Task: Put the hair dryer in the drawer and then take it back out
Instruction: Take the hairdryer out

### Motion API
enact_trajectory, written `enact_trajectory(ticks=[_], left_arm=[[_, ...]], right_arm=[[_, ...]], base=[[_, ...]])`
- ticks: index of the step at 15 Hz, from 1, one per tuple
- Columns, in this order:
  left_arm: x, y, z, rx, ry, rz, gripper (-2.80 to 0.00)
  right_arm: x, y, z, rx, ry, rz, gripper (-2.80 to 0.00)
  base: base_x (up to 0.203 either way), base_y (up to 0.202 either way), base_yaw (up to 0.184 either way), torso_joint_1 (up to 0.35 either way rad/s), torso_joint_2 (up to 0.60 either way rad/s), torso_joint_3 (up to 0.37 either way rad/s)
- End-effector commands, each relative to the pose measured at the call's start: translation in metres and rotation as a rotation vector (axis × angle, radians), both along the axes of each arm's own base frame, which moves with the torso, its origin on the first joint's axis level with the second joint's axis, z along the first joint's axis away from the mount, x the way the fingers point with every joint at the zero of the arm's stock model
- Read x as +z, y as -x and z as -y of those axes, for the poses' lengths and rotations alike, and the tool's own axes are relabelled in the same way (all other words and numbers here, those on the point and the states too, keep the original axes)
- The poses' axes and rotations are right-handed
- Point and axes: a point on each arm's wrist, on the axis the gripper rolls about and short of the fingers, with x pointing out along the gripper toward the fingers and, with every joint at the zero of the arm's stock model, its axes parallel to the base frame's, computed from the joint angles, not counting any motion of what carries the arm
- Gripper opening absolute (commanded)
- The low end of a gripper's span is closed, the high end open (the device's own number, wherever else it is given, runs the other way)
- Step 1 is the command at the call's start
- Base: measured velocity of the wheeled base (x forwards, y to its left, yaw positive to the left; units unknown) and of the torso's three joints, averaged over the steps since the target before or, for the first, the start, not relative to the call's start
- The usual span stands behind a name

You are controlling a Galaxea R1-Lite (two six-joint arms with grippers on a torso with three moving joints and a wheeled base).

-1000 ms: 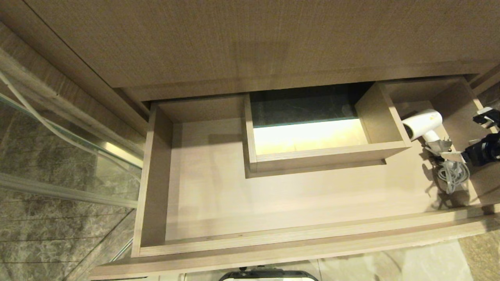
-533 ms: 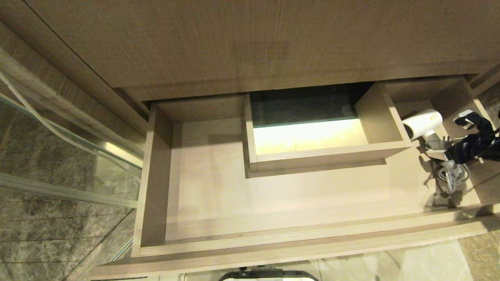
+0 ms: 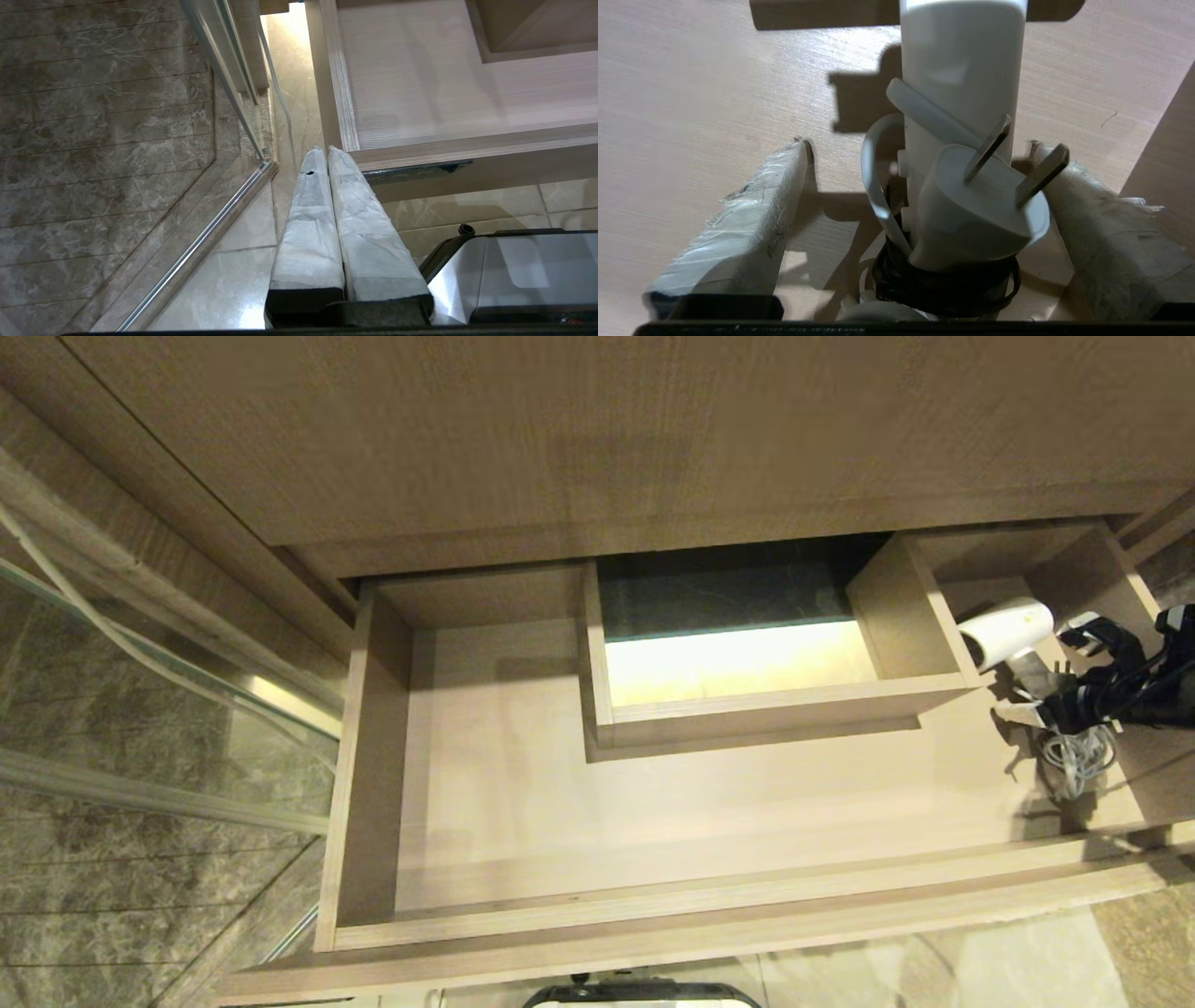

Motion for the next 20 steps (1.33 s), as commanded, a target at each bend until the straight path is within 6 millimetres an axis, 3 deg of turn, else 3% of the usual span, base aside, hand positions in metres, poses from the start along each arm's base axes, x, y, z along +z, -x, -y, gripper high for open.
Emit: enact_trajectory(ticks=[1,7,15,20], left_arm=[[0.000,0.000,0.000,0.000,0.000,-0.001,-2.80],[0.000,0.000,0.000,0.000,0.000,-0.001,-2.80],[0.000,0.000,0.000,0.000,0.000,-0.001,-2.80],[0.000,0.000,0.000,0.000,0.000,-0.001,-2.80]], right_arm=[[-0.004,-0.006,-0.004,0.017,0.011,0.007,-2.80],[0.031,0.007,-0.014,0.019,0.039,0.056,-2.80],[0.098,0.053,-0.032,-0.026,0.039,0.145,-2.80],[0.123,0.085,-0.045,-0.044,0.032,0.152,-2.80]], base=[[0.000,0.000,0.000,0.000,0.00,0.000],[0.000,0.000,0.000,0.000,0.00,0.000],[0.000,0.000,0.000,0.000,0.00,0.000],[0.000,0.000,0.000,0.000,0.00,0.000]])
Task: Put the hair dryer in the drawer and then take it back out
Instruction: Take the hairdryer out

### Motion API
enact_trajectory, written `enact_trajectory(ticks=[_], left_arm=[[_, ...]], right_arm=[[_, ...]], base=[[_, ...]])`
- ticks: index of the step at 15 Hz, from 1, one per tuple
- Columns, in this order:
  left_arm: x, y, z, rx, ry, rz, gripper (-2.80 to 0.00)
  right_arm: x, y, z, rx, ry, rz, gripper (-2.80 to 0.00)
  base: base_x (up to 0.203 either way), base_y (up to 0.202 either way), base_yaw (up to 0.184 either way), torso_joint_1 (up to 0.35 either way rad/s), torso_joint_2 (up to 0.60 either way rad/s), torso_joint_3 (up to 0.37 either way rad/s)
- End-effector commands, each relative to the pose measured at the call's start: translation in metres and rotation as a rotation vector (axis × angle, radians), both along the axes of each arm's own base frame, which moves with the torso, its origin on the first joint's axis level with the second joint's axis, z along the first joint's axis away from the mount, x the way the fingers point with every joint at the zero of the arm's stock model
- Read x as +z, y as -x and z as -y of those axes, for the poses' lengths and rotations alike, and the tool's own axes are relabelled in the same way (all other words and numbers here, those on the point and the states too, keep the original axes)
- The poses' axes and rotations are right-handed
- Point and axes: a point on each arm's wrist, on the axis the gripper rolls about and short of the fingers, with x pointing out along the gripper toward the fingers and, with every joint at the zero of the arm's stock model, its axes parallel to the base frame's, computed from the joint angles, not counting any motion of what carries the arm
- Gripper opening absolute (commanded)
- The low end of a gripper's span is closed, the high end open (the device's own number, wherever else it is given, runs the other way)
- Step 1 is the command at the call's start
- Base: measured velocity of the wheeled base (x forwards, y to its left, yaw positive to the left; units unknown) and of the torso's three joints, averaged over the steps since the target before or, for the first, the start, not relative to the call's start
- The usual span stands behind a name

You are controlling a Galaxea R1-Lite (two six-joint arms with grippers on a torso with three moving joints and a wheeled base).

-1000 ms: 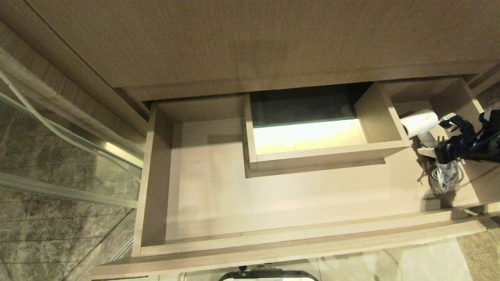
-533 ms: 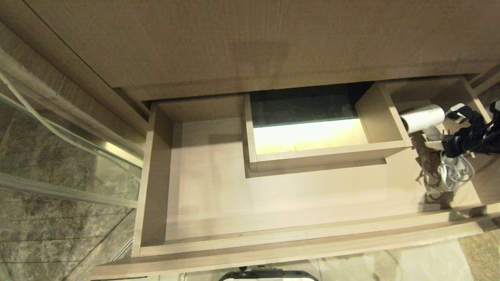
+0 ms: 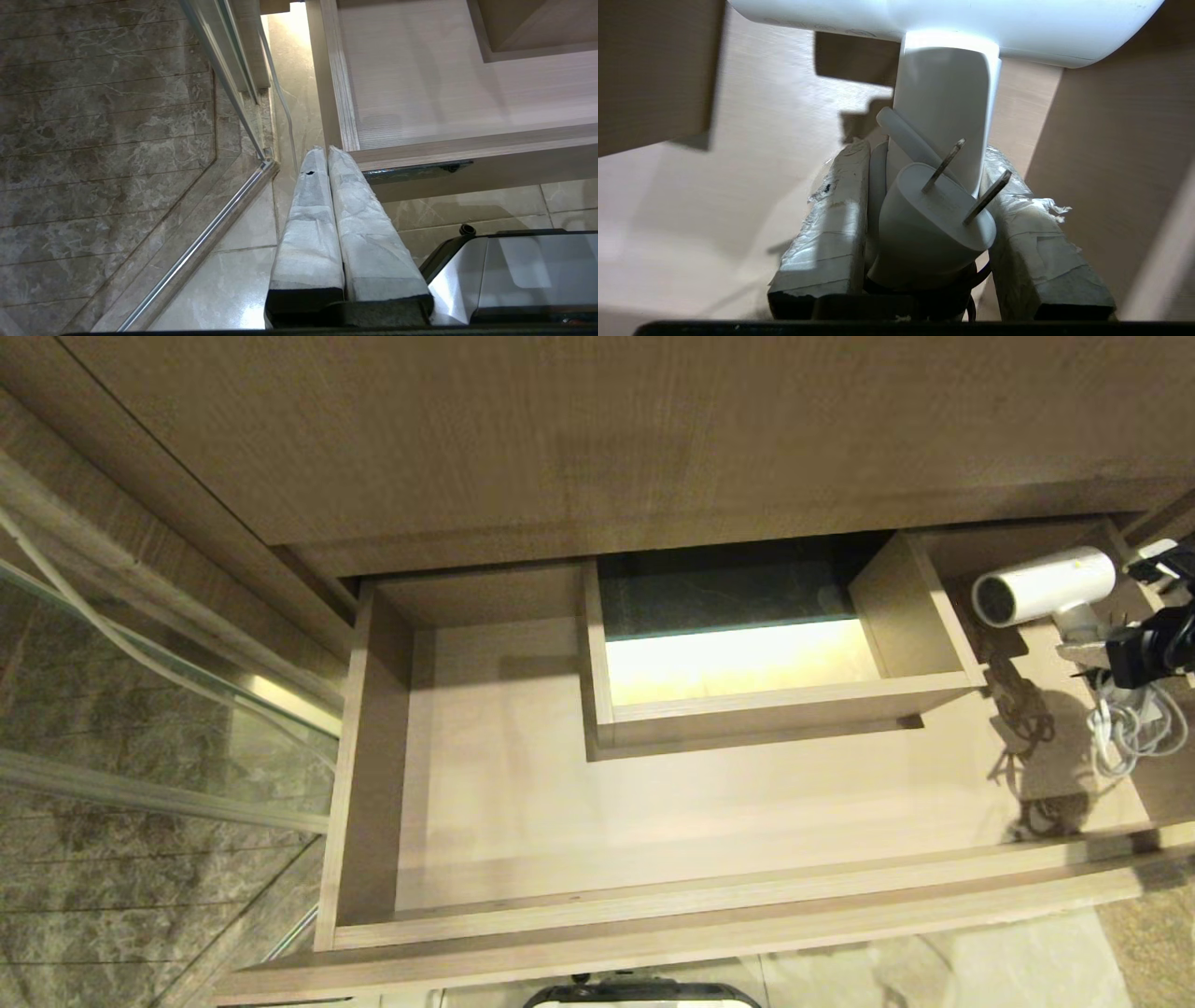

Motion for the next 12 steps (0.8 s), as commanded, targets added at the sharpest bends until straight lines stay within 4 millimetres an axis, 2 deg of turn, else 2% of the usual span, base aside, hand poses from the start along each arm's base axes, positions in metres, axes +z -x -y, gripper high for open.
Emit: enact_trajectory(ticks=[1,6,10,12], left_arm=[[0.000,0.000,0.000,0.000,0.000,-0.001,-2.80],[0.000,0.000,0.000,0.000,0.000,-0.001,-2.80],[0.000,0.000,0.000,0.000,0.000,-0.001,-2.80],[0.000,0.000,0.000,0.000,0.000,-0.001,-2.80]], right_arm=[[0.024,0.022,-0.010,-0.003,0.022,0.036,-2.80],[0.060,0.072,-0.032,-0.043,0.060,0.077,-2.80],[0.068,0.096,-0.046,-0.075,0.072,0.075,-2.80],[0.079,0.126,-0.065,-0.082,0.098,0.114,-2.80]], base=[[0.000,0.000,0.000,0.000,0.00,0.000],[0.000,0.000,0.000,0.000,0.00,0.000],[0.000,0.000,0.000,0.000,0.00,0.000],[0.000,0.000,0.000,0.000,0.00,0.000]])
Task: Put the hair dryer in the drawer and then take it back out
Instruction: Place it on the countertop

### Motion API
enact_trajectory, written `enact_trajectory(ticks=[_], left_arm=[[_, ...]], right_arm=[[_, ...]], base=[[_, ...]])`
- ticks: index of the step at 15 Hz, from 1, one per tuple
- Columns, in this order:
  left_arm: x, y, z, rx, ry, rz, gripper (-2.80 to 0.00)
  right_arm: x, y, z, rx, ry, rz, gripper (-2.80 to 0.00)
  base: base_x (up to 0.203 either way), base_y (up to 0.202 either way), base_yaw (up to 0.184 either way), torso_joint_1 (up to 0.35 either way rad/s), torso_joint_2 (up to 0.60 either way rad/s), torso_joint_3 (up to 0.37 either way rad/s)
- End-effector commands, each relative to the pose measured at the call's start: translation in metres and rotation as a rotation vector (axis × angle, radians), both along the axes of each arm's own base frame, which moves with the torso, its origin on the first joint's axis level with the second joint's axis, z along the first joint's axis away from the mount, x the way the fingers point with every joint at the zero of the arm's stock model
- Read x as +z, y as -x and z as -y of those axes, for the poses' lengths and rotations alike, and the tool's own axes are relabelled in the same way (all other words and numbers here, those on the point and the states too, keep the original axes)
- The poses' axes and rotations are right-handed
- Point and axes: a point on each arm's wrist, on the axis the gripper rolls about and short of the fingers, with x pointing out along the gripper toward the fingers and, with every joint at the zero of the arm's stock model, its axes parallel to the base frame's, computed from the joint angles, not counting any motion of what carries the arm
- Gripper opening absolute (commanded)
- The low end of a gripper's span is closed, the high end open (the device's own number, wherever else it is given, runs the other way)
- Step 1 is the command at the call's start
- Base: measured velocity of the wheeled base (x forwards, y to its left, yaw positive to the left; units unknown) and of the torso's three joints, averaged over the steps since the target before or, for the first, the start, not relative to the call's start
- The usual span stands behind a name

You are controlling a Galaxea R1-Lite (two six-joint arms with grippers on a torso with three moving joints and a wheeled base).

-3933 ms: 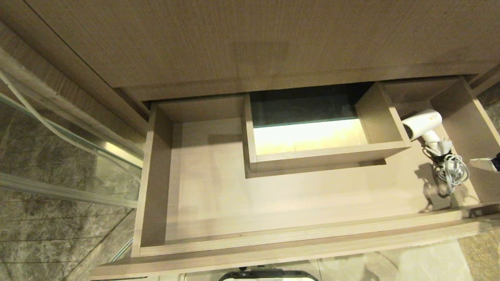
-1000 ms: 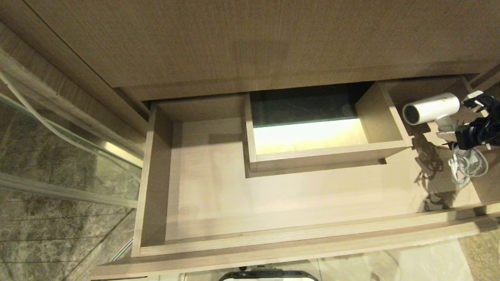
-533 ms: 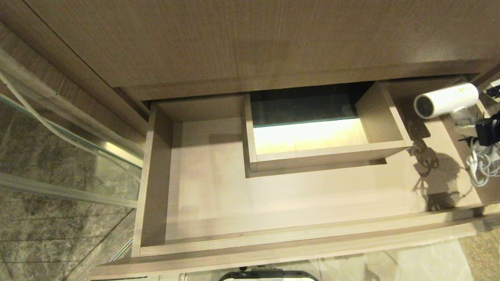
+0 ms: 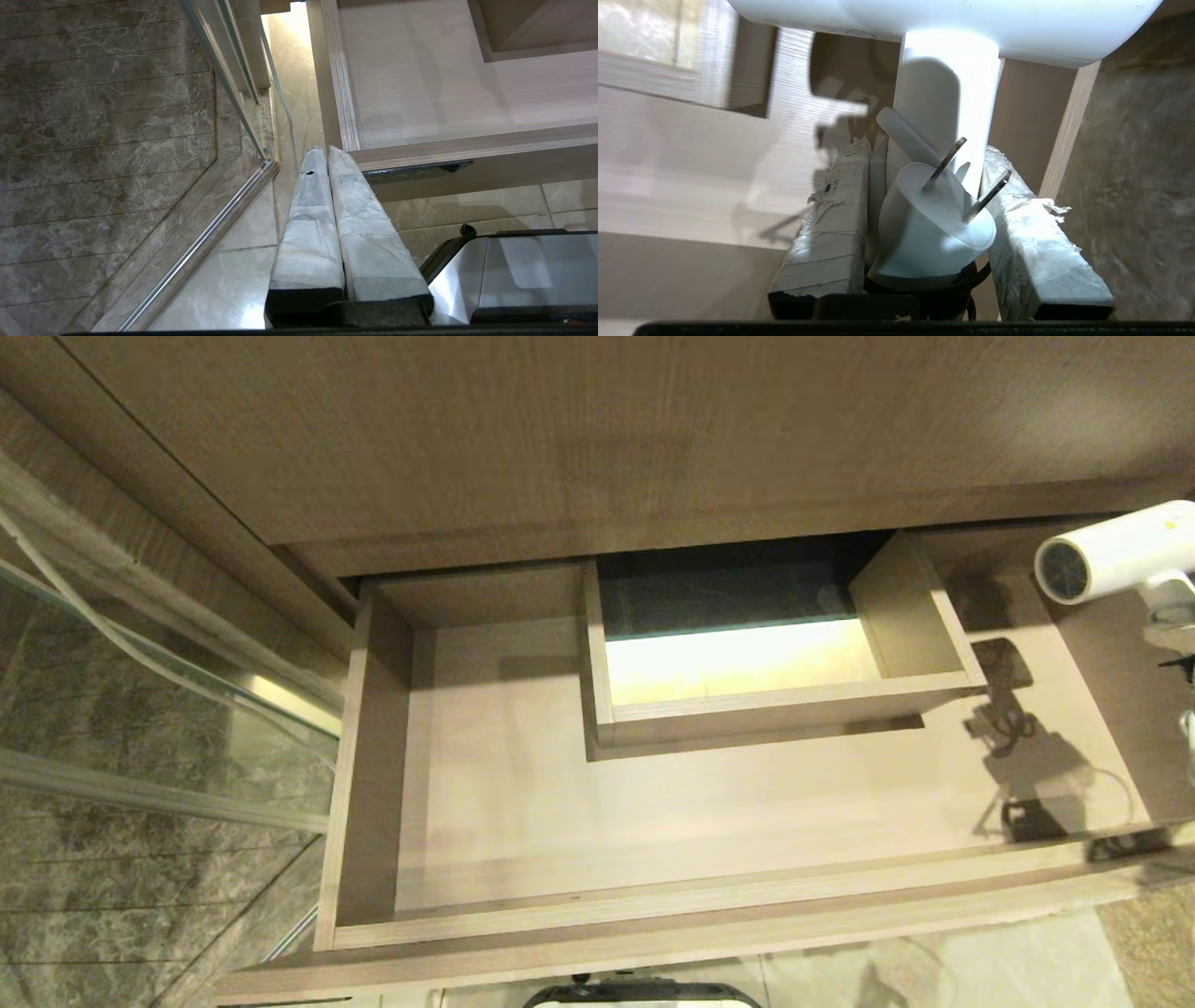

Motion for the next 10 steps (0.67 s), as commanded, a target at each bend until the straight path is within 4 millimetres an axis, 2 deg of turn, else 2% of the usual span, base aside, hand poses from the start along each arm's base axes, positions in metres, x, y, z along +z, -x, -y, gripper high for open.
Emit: enact_trajectory(ticks=[1,2,4,6,10], left_arm=[[0.000,0.000,0.000,0.000,0.000,-0.001,-2.80],[0.000,0.000,0.000,0.000,0.000,-0.001,-2.80],[0.000,0.000,0.000,0.000,0.000,-0.001,-2.80],[0.000,0.000,0.000,0.000,0.000,-0.001,-2.80],[0.000,0.000,0.000,0.000,0.000,-0.001,-2.80]], right_arm=[[0.019,0.041,-0.025,0.000,0.050,0.073,-2.80],[0.020,0.052,-0.032,-0.003,0.056,0.084,-2.80],[0.020,0.060,-0.037,-0.007,0.058,0.090,-2.80],[0.030,0.077,-0.047,-0.016,0.062,0.139,-2.80],[0.015,0.099,-0.061,-0.021,0.044,0.140,-2.80]], base=[[0.000,0.000,0.000,0.000,0.00,0.000],[0.000,0.000,0.000,0.000,0.00,0.000],[0.000,0.000,0.000,0.000,0.00,0.000],[0.000,0.000,0.000,0.000,0.00,0.000],[0.000,0.000,0.000,0.000,0.00,0.000]])
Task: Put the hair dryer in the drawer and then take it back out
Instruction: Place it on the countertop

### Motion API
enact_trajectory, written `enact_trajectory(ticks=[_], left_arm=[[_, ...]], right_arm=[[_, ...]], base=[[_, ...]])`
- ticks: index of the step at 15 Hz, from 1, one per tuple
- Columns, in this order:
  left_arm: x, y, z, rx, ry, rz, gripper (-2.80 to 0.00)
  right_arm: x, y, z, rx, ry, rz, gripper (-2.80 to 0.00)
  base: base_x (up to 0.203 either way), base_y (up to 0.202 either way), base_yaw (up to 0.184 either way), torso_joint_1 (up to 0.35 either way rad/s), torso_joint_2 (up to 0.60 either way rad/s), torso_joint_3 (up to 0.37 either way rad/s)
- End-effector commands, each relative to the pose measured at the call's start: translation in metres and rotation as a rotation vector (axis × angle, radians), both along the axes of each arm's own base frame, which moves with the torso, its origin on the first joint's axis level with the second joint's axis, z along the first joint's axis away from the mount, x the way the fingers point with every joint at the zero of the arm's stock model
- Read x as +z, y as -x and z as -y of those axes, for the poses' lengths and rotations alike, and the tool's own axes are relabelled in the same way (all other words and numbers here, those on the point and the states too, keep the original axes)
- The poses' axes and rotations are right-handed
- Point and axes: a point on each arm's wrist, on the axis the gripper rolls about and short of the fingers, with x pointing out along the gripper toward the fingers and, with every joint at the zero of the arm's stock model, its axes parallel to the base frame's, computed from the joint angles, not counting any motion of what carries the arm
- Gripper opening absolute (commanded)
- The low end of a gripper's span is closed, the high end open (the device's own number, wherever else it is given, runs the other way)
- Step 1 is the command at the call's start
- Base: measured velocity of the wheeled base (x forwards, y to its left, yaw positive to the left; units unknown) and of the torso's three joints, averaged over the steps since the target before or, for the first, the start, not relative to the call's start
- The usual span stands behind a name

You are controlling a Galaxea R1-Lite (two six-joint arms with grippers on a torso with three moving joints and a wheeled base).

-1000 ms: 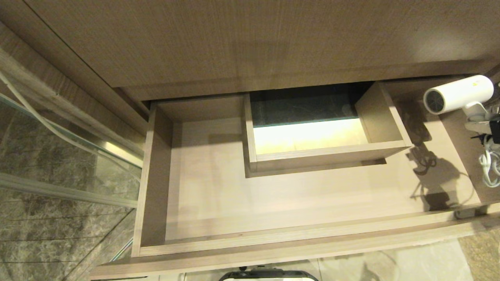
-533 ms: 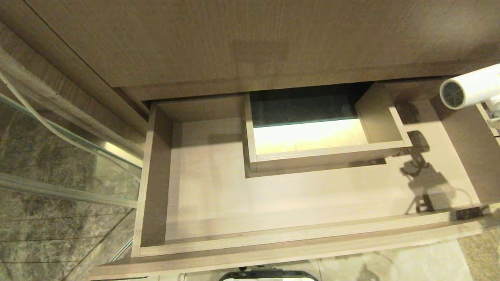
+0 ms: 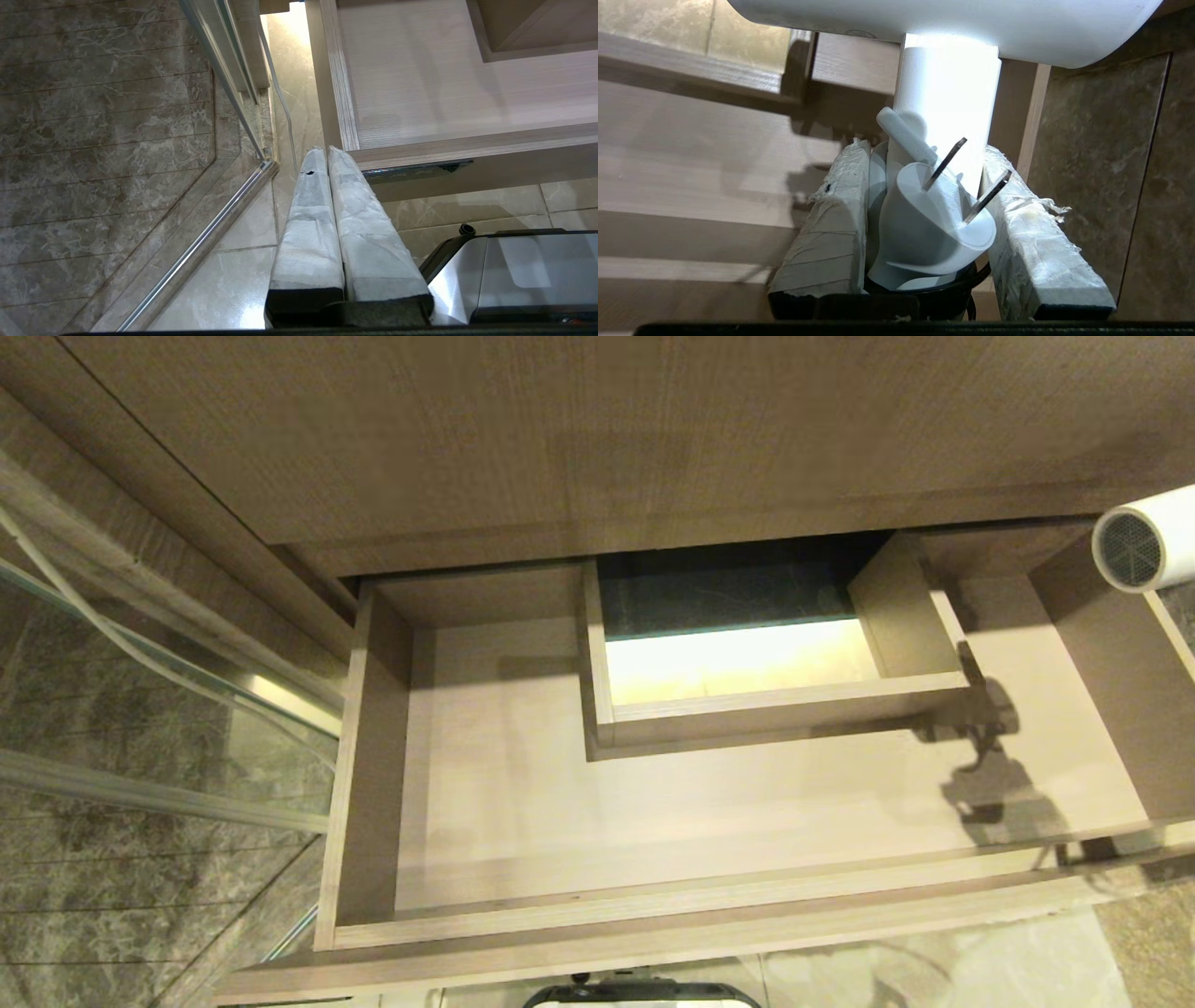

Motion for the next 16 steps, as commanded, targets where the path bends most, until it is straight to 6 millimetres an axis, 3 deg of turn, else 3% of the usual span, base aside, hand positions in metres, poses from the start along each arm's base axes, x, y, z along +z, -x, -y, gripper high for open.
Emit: enact_trajectory(ticks=[1,5,16], left_arm=[[0.000,0.000,0.000,0.000,0.000,-0.001,-2.80],[0.000,0.000,0.000,0.000,0.000,-0.001,-2.80],[0.000,0.000,0.000,0.000,0.000,-0.001,-2.80]], right_arm=[[-0.002,0.017,-0.011,0.004,0.017,0.025,-2.80],[-0.006,0.031,-0.020,0.004,0.025,0.036,-2.80],[-0.004,0.034,-0.022,0.005,0.022,0.052,-2.80]], base=[[0.000,0.000,0.000,0.000,0.00,0.000],[0.000,0.000,0.000,0.000,0.00,0.000],[0.000,0.000,0.000,0.020,-0.01,-0.004]])
